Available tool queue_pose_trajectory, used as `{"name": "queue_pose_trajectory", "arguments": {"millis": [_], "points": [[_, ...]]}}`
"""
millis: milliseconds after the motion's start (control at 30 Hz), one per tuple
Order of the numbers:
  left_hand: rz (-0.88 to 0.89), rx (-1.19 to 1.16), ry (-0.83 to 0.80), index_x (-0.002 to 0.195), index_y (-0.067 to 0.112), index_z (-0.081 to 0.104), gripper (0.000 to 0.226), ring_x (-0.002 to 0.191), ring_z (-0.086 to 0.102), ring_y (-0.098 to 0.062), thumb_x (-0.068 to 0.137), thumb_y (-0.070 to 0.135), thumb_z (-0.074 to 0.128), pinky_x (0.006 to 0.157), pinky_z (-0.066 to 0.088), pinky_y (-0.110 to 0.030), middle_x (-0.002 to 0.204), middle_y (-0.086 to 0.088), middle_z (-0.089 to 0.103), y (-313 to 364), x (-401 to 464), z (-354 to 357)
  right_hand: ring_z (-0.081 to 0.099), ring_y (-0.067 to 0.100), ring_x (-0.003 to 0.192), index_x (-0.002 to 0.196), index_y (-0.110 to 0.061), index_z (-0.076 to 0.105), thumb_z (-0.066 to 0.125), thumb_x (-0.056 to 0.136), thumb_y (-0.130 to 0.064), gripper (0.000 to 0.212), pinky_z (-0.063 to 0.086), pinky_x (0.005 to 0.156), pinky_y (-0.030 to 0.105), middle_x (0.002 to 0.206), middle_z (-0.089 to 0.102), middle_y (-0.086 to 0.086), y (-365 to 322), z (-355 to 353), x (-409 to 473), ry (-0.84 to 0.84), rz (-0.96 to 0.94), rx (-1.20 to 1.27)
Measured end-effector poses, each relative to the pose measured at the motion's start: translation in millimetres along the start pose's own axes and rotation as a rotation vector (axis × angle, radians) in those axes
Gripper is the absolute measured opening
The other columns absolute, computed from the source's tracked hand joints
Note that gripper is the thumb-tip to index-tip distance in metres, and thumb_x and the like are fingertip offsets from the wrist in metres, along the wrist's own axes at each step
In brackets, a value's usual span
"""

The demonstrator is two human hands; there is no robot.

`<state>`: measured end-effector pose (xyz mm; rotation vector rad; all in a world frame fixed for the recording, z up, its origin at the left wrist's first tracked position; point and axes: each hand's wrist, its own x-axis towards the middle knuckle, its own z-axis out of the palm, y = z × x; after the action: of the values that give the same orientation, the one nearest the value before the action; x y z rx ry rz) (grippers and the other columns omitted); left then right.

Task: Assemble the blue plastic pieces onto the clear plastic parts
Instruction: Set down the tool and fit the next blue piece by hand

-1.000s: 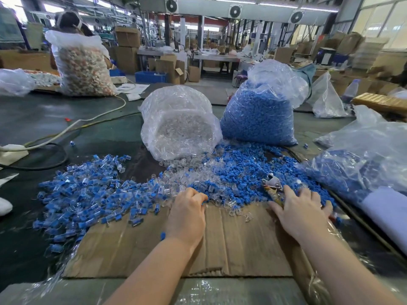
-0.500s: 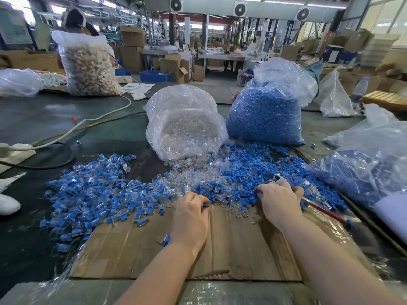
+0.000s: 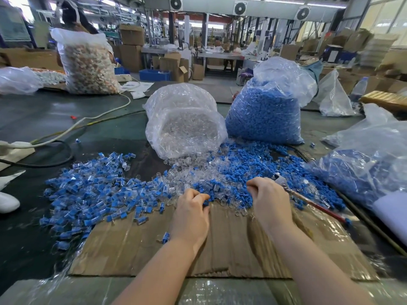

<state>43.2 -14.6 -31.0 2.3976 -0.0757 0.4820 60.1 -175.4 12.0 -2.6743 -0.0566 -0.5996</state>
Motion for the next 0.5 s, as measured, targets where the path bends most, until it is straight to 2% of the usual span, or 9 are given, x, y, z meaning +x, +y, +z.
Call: {"name": "queue_pose_trajectory", "arguments": {"millis": [167,367,433,500], "points": [[-0.004,0.005,-0.015,0.103,0.02,0.066,0.016,0.096,0.044,-0.008,0.09,0.025,0.058,0.085,0.036,-0.017,0.1,0.008,0.056,-1,-2,-2,0.059,0.019,0.094,0.109,-0.01,0.066,0.049,0.095,-0.014,0.022,0.041,0.083,0.028,0.104,0.065,0.003,-9,8,-14,0.035,0.062,0.129],[0.034,-0.031,0.016,0.1,0.021,0.066,0.014,0.093,0.043,-0.004,0.089,0.025,0.059,0.077,0.031,-0.01,0.092,0.014,0.05,3,-4,-4,0.059,0.024,0.083,0.109,-0.006,0.065,0.05,0.094,-0.009,0.022,0.043,0.074,0.03,0.102,0.063,0.006,-8,19,-31,0.128,0.077,0.183],[0.07,-0.048,0.006,0.101,0.021,0.066,0.014,0.092,0.043,-0.002,0.089,0.022,0.06,0.076,0.031,-0.006,0.091,0.015,0.049,9,-3,-4,0.058,0.022,0.079,0.108,-0.006,0.066,0.052,0.093,-0.007,0.021,0.041,0.072,0.025,0.101,0.062,0.006,-7,21,-33,0.157,0.069,0.209],[0.104,-0.081,-0.016,0.104,0.021,0.066,0.017,0.095,0.046,-0.004,0.088,0.019,0.06,0.083,0.035,-0.007,0.092,0.014,0.05,16,-1,-2,0.053,0.017,0.074,0.107,-0.005,0.067,0.055,0.091,-0.005,0.02,0.034,0.069,0.017,0.098,0.061,0.005,-7,22,-33,0.198,0.07,0.23]]}}
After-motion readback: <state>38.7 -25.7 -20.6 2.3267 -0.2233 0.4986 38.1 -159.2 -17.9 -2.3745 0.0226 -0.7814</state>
